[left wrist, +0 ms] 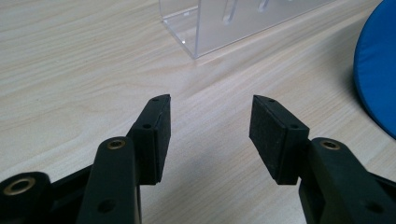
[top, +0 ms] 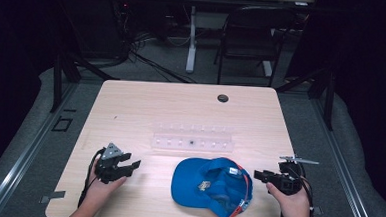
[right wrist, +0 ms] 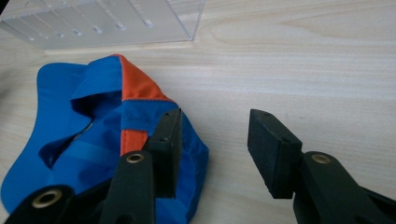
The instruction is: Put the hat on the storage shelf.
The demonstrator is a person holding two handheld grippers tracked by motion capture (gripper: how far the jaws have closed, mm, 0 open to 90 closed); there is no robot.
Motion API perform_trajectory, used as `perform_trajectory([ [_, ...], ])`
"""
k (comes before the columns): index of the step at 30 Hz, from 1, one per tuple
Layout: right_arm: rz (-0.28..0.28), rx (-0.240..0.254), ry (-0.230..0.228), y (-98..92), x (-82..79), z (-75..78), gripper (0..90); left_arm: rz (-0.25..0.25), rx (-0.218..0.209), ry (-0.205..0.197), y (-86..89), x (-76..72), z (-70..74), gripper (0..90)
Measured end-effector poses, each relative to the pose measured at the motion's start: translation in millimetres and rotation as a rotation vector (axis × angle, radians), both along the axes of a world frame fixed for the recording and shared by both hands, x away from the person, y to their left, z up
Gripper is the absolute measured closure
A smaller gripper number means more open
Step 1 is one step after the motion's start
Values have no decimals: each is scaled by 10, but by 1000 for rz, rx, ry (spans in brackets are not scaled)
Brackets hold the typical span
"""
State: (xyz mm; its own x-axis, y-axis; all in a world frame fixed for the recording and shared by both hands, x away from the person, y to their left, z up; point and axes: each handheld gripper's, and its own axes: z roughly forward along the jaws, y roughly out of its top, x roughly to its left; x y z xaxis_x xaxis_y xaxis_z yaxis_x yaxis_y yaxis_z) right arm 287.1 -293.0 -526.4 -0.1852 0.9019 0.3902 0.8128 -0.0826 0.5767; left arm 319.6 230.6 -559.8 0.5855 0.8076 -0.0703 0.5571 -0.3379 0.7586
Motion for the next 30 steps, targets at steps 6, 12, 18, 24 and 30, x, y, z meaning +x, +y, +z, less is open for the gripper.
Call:
perform_trajectory([
  [6, 17, 27, 48, 11, 6, 78, 568, 6, -8, -3, 6, -6, 5, 488],
  [12, 50, 55, 96, 24, 10, 148, 574, 8, -10, -3, 10, -4, 5, 489],
  [18, 74, 61, 127, 73, 14, 208, 574, 6, -6, -5, 8, -7, 7, 489],
  [24, 125, 117, 168, 130, 5, 212, 580, 5, -4, -1, 7, -7, 8, 489],
  [30, 139, 133, 195, 144, -15, 201, 595, 5, -4, -3, 5, -7, 8, 489],
])
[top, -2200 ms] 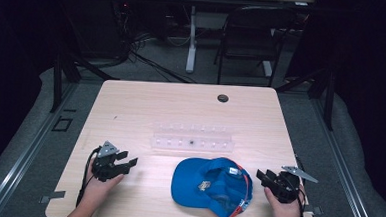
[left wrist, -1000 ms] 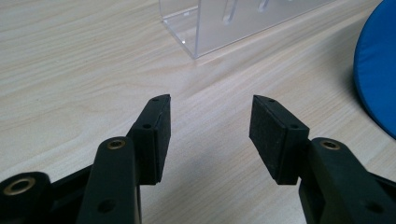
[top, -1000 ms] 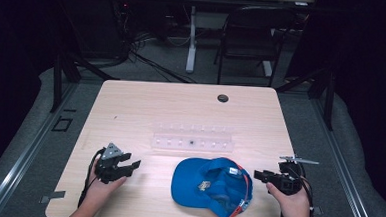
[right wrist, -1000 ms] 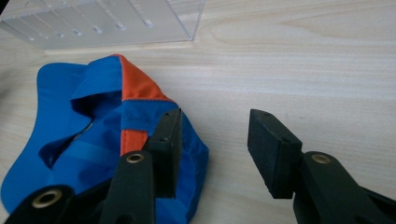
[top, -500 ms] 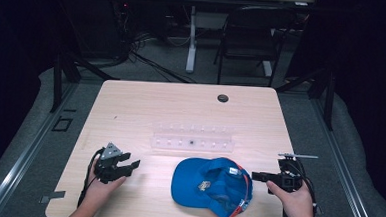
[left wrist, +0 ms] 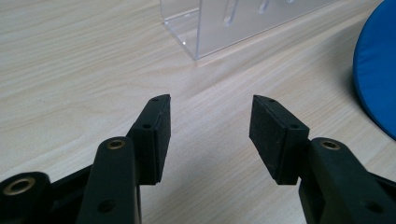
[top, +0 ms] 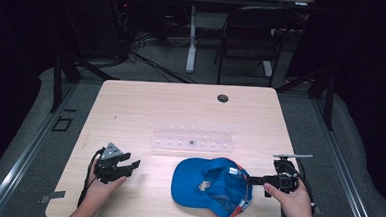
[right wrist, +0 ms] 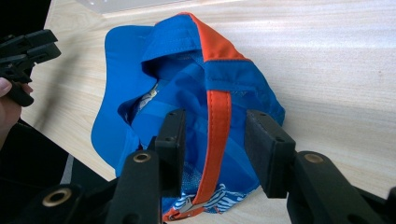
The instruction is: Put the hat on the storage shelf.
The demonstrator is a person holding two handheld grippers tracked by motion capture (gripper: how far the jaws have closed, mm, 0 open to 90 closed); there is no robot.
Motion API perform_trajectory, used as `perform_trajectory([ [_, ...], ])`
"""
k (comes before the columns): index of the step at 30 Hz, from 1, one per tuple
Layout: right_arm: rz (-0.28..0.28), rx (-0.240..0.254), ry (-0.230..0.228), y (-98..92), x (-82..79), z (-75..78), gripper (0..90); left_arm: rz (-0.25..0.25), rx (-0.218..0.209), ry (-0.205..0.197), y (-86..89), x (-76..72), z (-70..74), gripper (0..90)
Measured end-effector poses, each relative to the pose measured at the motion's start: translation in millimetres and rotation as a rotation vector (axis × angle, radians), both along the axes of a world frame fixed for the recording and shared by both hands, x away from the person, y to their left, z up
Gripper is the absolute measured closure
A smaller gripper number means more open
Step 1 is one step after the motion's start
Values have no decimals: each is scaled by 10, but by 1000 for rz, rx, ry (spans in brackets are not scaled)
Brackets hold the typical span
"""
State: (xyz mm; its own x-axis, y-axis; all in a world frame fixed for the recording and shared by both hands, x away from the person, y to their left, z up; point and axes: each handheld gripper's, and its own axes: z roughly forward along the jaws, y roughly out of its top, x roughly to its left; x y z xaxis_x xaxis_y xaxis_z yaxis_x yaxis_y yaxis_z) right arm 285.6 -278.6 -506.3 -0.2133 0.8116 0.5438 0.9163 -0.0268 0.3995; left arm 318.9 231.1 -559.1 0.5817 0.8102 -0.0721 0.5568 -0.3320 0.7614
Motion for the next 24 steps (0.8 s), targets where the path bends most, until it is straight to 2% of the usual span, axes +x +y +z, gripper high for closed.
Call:
perform_trajectory([
  [5, 4, -9, 15, 13, -2, -36, 600, 1, 1, -2, 0, 0, 0, 488],
  [6, 18, -9, 31, 27, -7, -69, 604, -2, 3, -2, 4, 1, 2, 489],
  [14, 43, -5, 62, 97, -11, -150, 619, -1, 3, -6, 1, 1, 1, 489],
  [22, 36, 17, 79, 130, -7, -190, 638, -1, 4, -6, 5, 1, 3, 489],
  [24, 52, 21, 91, 127, -6, -194, 639, -1, 4, -5, 5, 1, 3, 489],
])
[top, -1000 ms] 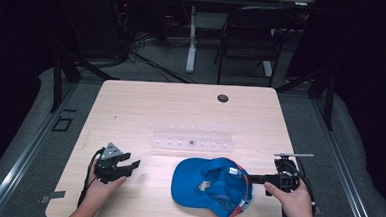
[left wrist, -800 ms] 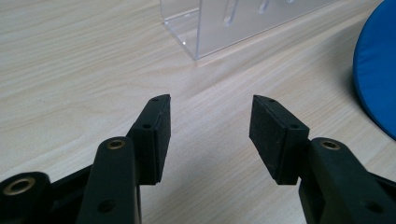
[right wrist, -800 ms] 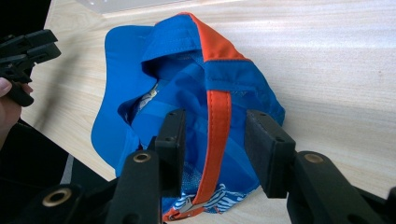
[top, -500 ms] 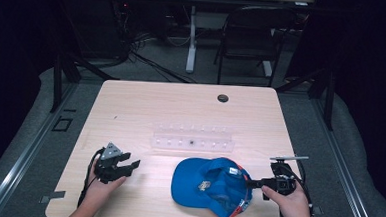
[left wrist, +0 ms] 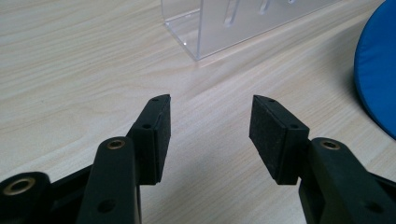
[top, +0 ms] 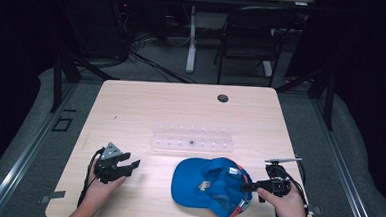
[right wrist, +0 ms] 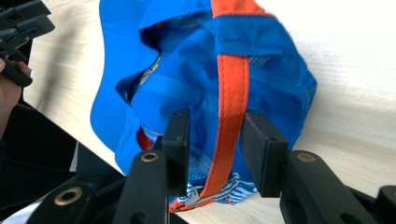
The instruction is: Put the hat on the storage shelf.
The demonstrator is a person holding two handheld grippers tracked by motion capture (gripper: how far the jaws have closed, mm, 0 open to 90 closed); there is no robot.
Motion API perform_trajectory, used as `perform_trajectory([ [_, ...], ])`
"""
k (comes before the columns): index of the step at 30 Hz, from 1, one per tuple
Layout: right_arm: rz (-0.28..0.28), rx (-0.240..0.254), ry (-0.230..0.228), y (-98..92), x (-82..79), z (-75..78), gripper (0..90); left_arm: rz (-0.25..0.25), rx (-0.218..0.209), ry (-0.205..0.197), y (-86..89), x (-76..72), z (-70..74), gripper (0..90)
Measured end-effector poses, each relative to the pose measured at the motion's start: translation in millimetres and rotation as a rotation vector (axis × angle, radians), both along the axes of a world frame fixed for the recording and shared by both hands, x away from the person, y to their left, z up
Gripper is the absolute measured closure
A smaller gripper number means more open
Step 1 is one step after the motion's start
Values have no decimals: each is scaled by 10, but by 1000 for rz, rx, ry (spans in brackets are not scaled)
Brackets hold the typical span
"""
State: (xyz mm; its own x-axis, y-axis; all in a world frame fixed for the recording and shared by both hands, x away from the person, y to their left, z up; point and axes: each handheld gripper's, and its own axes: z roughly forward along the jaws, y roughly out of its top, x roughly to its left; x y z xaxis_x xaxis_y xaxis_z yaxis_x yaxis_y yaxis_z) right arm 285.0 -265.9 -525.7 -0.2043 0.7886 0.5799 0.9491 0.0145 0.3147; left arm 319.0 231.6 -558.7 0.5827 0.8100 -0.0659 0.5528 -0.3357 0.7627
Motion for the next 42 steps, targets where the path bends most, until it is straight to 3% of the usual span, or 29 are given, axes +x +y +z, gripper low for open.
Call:
perform_trajectory([
  [24, 34, 40, 31, 28, 11, 72, 756, 5, 3, -5, 2, -2, 1, 491],
  [31, 28, 44, 41, 15, 21, 93, 774, 6, 2, -8, -3, -2, -3, 491],
  [32, 4, 52, 36, 28, 16, 91, 775, 6, 2, -8, -4, -2, -4, 491],
  [42, 16, 10, 53, 39, 57, 176, 778, 7, 2, -5, 0, -2, 0, 491],
])
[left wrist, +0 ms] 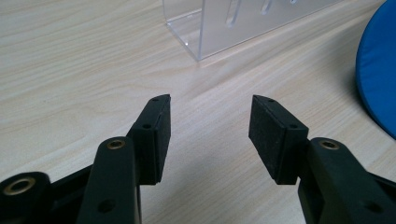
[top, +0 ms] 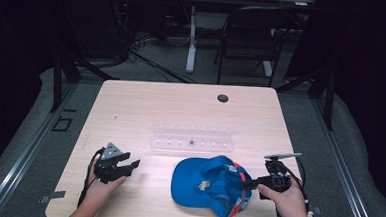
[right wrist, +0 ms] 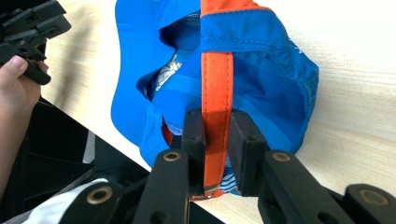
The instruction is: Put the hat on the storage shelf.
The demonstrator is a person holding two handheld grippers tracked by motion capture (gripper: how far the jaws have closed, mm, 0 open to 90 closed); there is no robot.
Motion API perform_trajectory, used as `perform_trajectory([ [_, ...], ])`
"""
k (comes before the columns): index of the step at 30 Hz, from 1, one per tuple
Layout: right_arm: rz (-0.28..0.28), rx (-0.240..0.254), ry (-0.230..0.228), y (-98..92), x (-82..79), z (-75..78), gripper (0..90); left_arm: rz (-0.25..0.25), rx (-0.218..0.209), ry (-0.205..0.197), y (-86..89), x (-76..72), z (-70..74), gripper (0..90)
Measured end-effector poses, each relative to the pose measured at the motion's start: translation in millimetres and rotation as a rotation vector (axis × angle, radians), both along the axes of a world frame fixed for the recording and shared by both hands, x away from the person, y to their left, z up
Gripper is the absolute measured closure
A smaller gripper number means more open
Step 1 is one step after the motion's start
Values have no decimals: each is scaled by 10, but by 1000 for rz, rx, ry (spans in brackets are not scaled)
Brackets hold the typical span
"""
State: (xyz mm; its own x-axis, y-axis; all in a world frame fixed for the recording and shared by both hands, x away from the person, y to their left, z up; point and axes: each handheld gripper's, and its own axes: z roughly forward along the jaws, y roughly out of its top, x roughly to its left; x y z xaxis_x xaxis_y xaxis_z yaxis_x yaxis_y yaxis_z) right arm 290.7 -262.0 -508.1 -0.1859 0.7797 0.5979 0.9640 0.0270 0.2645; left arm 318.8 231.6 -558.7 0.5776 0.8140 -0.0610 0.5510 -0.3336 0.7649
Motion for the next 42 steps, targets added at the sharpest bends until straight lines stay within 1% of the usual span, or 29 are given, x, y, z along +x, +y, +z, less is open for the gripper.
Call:
perform_trajectory([
  [3, -4, -19, 4, 16, 17, 29, 779, 7, 1, -7, -1, -1, -3, 491],
  [5, 0, -40, 8, 32, 31, 56, 779, 6, 3, -5, -1, 0, -2, 491],
  [6, -3, -59, 6, 49, 39, 73, 779, 0, 2, 0, 2, 2, 0, 491],
  [7, -3, -59, 6, 49, 39, 73, 779, 0, 2, 0, 2, 2, 0, 491],
  [8, 15, -96, 12, 72, 63, 110, 779, 2, 0, 3, -2, 0, -3, 491],
  [9, 16, -105, 9, 84, 69, 117, 779, 1, 0, 4, -5, -1, -4, 491],
  [10, 36, -123, 25, 93, 85, 143, 779, 3, -2, 0, -8, -1, -7, 491],
  [11, 16, -132, 19, 125, 87, 151, 779, 2, 0, 1, -8, -1, -5, 491],
  [12, 33, -146, 25, 138, 101, 172, 779, -1, 1, -1, -6, 0, -3, 491],
  [13, 33, -146, 25, 138, 101, 172, 779, -1, 1, -1, -6, 0, -3, 491],
  [14, 31, -172, 36, 180, 119, 210, 779, 0, 0, -3, -6, -2, -3, 491],
  [15, 31, -172, 36, 180, 119, 210, 779, 0, 0, -3, -6, -2, -3, 491],
  [16, 50, -193, 46, 189, 140, 250, 780, 1, 0, -3, -4, -2, -3, 491],
  [17, 50, -193, 46, 189, 140, 250, 780, 1, 0, -3, -4, -2, -3, 491],
  [18, 36, -198, 45, 206, 144, 264, 780, 1, -1, -3, -3, -2, -3, 491],
  [19, 46, -212, 50, 212, 159, 293, 780, 1, -1, -3, -4, -3, -2, 491],
  [20, 39, -229, 49, 231, 178, 329, 780, 0, -1, -3, -4, -4, -2, 491],
  [21, 64, -239, 57, 222, 194, 352, 780, 0, -1, -3, -5, -4, -2, 491],
  [23, 50, -249, 52, 248, 211, 390, 780, -1, -1, -2, -7, -3, -3, 491],
  [24, 61, -255, 56, 248, 224, 416, 780, -2, -1, -2, -8, -1, -5, 491],
  [25, 44, -260, 48, 271, 228, 433, 780, -2, -1, -2, -8, -1, -5, 491],
  [31, 67, -291, 52, 324, 280, 552, 780, -4, 1, 1, -15, -2, -5, 491],
  [34, 62, -291, 47, 355, 300, 626, 780, -3, 0, 2, -14, -3, -4, 491],
  [35, 73, -297, 50, 356, 309, 649, 780, -3, 0, 1, -14, -2, -4, 491],
  [37, 66, -303, 43, 383, 320, 694, 780, -3, 0, 2, -14, -2, -5, 491],
  [39, 82, -314, 44, 402, 343, 741, 780, -3, 0, 3, -17, 0, -7, 491],
  [40, 73, -318, 40, 425, 348, 759, 780, -4, 0, 3, -18, 0, -6, 491],
  [41, 95, -333, 45, 431, 362, 788, 780, -4, 0, 2, -18, -1, -6, 491],
  [42, 84, -329, 40, 451, 363, 800, 780, -4, 1, 2, -17, -1, -5, 491],
])
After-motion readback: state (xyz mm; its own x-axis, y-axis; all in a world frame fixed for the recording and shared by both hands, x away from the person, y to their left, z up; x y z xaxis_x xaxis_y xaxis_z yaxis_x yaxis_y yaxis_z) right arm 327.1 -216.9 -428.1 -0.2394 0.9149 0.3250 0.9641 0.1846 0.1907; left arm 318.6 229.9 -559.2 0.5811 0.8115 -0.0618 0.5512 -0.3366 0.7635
